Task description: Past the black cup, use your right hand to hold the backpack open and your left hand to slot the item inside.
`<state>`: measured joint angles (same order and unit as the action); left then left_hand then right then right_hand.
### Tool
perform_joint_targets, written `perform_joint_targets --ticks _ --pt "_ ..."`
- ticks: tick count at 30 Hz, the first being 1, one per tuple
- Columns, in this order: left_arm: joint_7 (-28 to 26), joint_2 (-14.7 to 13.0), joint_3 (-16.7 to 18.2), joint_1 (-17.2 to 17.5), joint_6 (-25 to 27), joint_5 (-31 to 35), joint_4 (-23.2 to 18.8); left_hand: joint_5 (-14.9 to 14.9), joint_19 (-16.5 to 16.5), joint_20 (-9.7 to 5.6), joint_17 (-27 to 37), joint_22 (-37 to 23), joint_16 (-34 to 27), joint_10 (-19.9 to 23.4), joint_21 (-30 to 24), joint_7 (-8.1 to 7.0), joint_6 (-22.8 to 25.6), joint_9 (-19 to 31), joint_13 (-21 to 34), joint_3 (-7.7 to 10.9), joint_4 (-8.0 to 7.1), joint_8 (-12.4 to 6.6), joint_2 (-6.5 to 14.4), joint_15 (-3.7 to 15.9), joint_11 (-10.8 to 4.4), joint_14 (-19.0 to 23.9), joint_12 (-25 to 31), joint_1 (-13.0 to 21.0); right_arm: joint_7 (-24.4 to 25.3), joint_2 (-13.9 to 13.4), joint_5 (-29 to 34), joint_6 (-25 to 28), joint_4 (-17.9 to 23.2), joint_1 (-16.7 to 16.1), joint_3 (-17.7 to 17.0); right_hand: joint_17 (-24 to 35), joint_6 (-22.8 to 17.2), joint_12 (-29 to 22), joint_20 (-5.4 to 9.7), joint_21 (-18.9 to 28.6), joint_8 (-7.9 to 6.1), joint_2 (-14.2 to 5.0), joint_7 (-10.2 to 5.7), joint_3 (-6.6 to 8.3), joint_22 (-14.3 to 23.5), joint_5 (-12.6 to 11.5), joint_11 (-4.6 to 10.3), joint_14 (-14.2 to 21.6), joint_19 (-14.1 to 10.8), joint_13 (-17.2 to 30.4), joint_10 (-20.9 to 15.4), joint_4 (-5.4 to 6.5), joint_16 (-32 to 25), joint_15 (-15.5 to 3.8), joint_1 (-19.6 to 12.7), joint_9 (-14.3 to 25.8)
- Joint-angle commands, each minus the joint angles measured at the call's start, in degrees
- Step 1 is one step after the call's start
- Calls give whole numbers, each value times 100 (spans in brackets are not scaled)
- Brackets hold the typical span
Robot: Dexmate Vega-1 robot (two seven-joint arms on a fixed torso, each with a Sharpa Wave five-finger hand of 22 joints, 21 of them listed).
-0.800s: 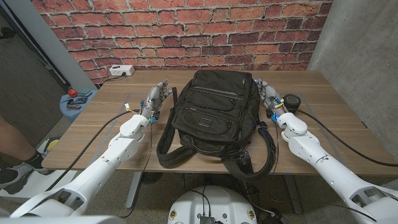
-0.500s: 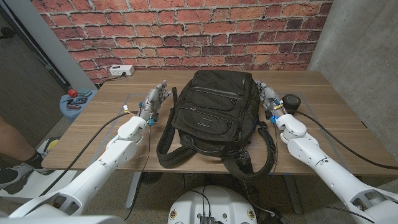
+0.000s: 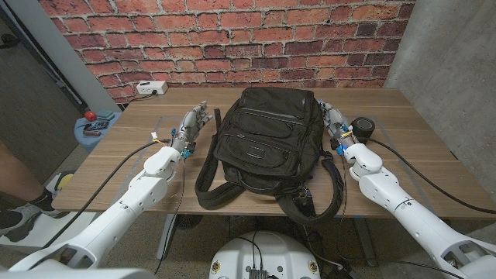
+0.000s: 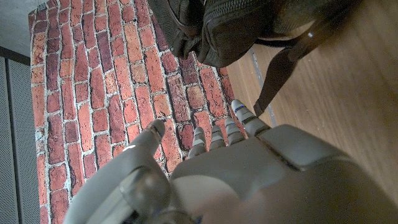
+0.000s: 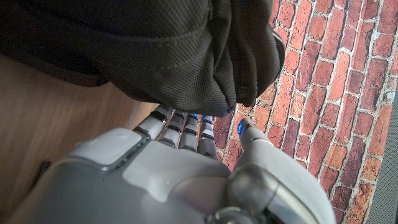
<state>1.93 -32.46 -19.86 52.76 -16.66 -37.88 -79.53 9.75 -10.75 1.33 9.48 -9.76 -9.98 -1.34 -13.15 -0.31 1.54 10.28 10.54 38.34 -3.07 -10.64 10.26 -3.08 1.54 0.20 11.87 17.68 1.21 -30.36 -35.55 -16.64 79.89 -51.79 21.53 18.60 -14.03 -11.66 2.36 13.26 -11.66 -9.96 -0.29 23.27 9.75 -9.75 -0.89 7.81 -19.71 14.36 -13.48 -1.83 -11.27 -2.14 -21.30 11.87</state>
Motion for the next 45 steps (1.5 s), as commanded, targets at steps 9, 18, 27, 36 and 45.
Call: perform_joint_targets --ticks 9,18,27,36,45 --pt "49 -12 25 -37 -71 0 42 31 -33 5 17 -19 -30 11 26 16 76 18 30 14 56 -21 25 -59 54 1 19 85 240 -252 200 149 513 -179 -49 -8 -18 -4 162 -19 -16 23 9 21 6 -47 5 14 -38 -17 7 -40 -45 13 -100 9" --pt "104 -18 24 -42 -110 -1 84 35 -38 10 15 -19 -27 11 37 17 75 18 30 17 84 -17 24 -64 48 1 14 108 419 -412 315 190 883 -402 -114 -30 -9 0 156 -33 -11 38 23 25 7 -50 -13 0 -37 -27 16 -75 -40 24 -129 7" --pt "179 -11 12 -73 -161 3 139 39 -43 13 14 -20 -24 10 48 17 71 18 30 21 108 -12 25 -78 47 -4 11 130 591 -599 448 217 1244 -663 -207 -49 -4 6 147 -47 -9 42 27 30 7 -53 -11 -10 -38 -36 33 -103 -38 37 -153 5" --pt "173 7 25 -64 -245 19 157 44 -41 18 14 -20 -21 5 60 20 81 18 30 25 134 -13 26 -79 47 -9 6 154 705 -798 631 272 1527 -837 -285 -69 -7 4 147 -57 -9 54 28 31 7 -55 -14 -9 -45 -45 30 -132 -40 34 -176 3" --pt "96 -16 39 -17 -247 52 47 48 -36 23 13 -20 -21 7 75 19 80 17 30 27 164 -10 25 -82 38 -7 3 180 757 -989 815 359 1747 -924 -347 -93 -9 2 146 -68 -10 64 25 40 7 -59 -10 -7 -49 -54 28 -172 -39 31 -213 1"
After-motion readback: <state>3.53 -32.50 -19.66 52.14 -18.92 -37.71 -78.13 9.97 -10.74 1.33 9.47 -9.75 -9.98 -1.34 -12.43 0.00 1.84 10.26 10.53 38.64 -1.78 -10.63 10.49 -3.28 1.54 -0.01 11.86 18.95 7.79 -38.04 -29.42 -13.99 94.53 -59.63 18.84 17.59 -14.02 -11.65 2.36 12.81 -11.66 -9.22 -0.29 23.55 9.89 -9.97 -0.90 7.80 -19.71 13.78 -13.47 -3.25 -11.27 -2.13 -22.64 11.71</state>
